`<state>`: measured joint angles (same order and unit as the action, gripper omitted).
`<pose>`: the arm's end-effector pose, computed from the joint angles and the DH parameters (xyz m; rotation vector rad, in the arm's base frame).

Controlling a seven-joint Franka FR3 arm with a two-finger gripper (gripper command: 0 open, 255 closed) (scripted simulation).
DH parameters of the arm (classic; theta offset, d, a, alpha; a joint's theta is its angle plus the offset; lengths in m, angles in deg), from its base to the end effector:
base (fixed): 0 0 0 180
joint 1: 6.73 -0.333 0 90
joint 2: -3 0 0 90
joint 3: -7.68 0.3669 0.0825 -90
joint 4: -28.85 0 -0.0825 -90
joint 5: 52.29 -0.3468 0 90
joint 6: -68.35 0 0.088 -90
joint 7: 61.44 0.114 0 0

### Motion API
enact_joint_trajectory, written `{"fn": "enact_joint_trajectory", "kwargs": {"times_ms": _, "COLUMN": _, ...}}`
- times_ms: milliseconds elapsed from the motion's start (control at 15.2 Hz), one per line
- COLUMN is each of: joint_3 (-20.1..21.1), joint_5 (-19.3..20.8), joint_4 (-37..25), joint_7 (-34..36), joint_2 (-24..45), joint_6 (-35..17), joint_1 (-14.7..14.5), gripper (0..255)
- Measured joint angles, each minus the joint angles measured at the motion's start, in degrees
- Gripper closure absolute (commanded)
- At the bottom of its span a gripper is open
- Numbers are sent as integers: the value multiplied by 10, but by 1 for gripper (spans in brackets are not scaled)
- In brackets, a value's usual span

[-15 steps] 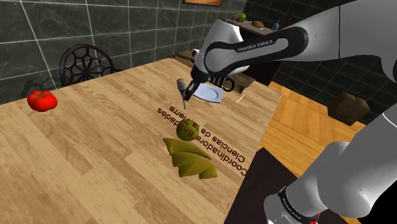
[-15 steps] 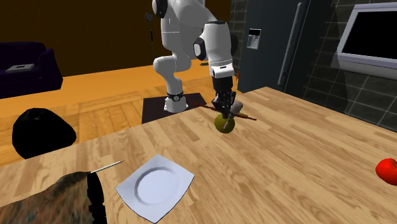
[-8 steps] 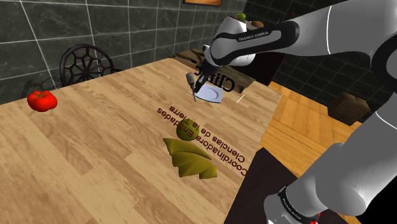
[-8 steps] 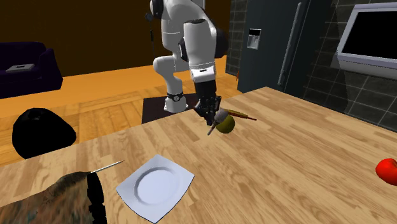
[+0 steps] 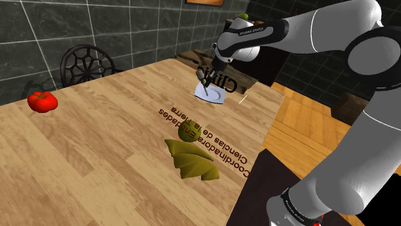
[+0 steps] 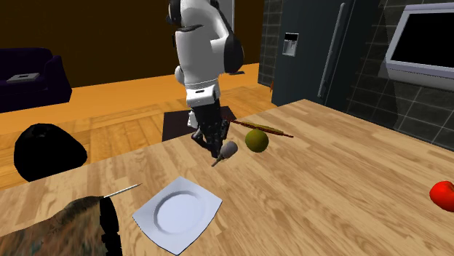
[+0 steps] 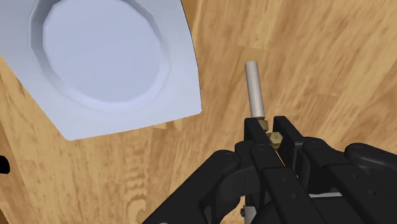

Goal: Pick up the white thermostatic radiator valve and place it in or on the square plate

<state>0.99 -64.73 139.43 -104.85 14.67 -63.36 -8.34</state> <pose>0.5966 -0.0428 0.4635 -2.9440 -0.8183 -0.3283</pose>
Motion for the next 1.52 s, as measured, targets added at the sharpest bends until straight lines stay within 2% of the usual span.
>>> {"fn": "enact_joint_trajectory", "kwargs": {"times_ms": 396, "joint_3": -20, "joint_5": -24, "joint_4": -90, "joint_7": -74, "joint_2": 61, "joint_6": 42, "joint_1": 51, "gripper": 255}}
{"fn": "enact_joint_trajectory", "kwargs": {"times_ms": 660, "joint_3": -27, "joint_5": -36, "joint_4": -182, "joint_7": -108, "joint_2": 121, "joint_6": 82, "joint_1": 85, "gripper": 255}}
{"fn": "enact_joint_trajectory", "kwargs": {"times_ms": 858, "joint_3": -27, "joint_5": -43, "joint_4": -196, "joint_7": -122, "joint_2": 142, "joint_6": 78, "joint_1": 94, "gripper": 255}}
{"fn": "enact_joint_trajectory", "kwargs": {"times_ms": 1518, "joint_3": -21, "joint_5": -57, "joint_4": -171, "joint_7": -141, "joint_2": 174, "joint_6": 23, "joint_1": 99, "gripper": 255}}
